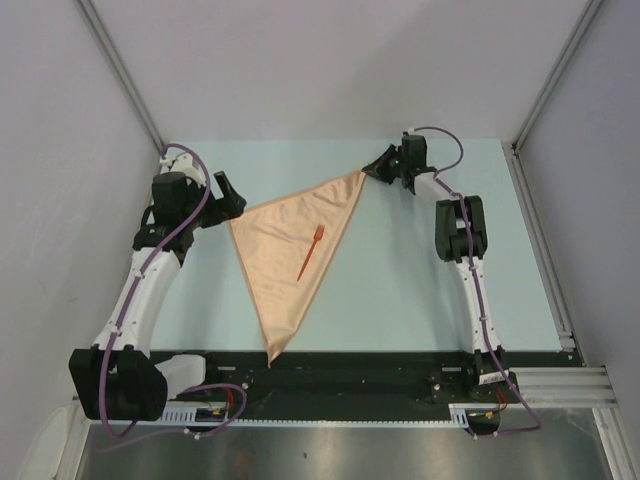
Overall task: Fold the napkin, place the utensils inside, and roll it up
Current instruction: Fold the napkin
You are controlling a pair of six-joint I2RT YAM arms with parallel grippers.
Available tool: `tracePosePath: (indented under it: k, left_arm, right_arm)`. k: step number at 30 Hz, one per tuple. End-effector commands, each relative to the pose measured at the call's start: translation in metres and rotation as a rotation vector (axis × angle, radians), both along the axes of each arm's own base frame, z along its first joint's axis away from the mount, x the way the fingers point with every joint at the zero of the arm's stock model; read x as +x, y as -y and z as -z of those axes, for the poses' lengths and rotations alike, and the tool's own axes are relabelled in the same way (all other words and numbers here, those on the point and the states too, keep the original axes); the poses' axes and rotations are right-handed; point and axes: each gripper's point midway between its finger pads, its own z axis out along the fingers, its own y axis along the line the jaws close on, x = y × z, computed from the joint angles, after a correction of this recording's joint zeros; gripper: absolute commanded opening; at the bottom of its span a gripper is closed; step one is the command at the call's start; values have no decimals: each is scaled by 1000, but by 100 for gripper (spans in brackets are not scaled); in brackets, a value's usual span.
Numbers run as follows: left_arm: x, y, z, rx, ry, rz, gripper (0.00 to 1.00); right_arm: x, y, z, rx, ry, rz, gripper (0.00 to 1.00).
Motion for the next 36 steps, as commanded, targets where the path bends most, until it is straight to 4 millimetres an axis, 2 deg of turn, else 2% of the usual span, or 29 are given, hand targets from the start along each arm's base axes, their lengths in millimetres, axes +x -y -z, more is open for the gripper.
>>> tracePosePath:
  k: [1, 3, 8, 9, 13, 15, 18, 20, 21, 22, 23, 24, 25, 27, 28, 29, 31, 32, 35, 36]
  left_arm:
    - [4, -2, -9, 9, 26, 7, 100]
    - [4, -2, -10, 8, 27, 9, 100]
    - [3, -1, -9, 7, 26, 10, 100]
    - [3, -1, -10, 7, 26, 10, 100]
    - [3, -2, -10, 8, 29, 9, 100]
    - [4, -1, -10, 7, 27, 11, 100]
    - [3, 0, -11, 3, 30, 15, 100]
    - [4, 0, -11, 1, 31, 15, 100]
    - [3, 1, -10, -3, 30, 18, 100]
    - [3, 1, -11, -4, 34, 21, 100]
    - [3, 2, -11, -6, 34, 22, 100]
    - [3, 2, -12, -7, 35, 23, 100]
    - [3, 2, -12, -8, 37, 25, 100]
    - [2, 3, -11, -13, 35, 28, 100]
    - [3, 4, -12, -15, 38, 31, 100]
    - [2, 5, -13, -18, 38, 35, 100]
    - [2, 6, -13, -22, 39, 39, 100]
    - [2, 6, -13, -23, 39, 41, 100]
    - [2, 6, -14, -26, 41, 41, 100]
    - [2, 7, -14, -27, 43, 42, 100]
  right_arm:
    - [1, 18, -1, 4, 0, 91, 0]
    - [4, 35, -3, 4, 11, 128, 0]
    - [15, 74, -29, -10, 52, 184, 0]
    - [17, 87, -28, -16, 51, 201, 0]
    - [23, 118, -45, -36, 84, 241, 0]
    - [24, 126, -56, -44, 116, 240, 0]
    - [21, 121, -79, -35, 176, 196, 0]
    - [16, 105, -94, -15, 217, 137, 0]
    - [13, 100, -109, -15, 248, 116, 0]
    - [5, 83, -113, -7, 262, 70, 0]
    - [1, 74, -119, -3, 273, 46, 0]
    - [-5, 64, -131, 3, 295, 20, 0]
    - [-15, 45, -131, 9, 301, -30, 0]
    - [-28, 25, -137, 18, 310, -74, 0]
    - [-36, 15, -150, 29, 337, -107, 0]
    - [-51, -8, -140, 33, 314, -152, 0]
    - [-69, -29, -146, 40, 320, -202, 0]
    - [-85, -45, -135, 45, 294, -236, 0]
    - [-109, -68, -136, 67, 288, -286, 0]
    - [-125, -82, -125, 69, 257, -317, 0]
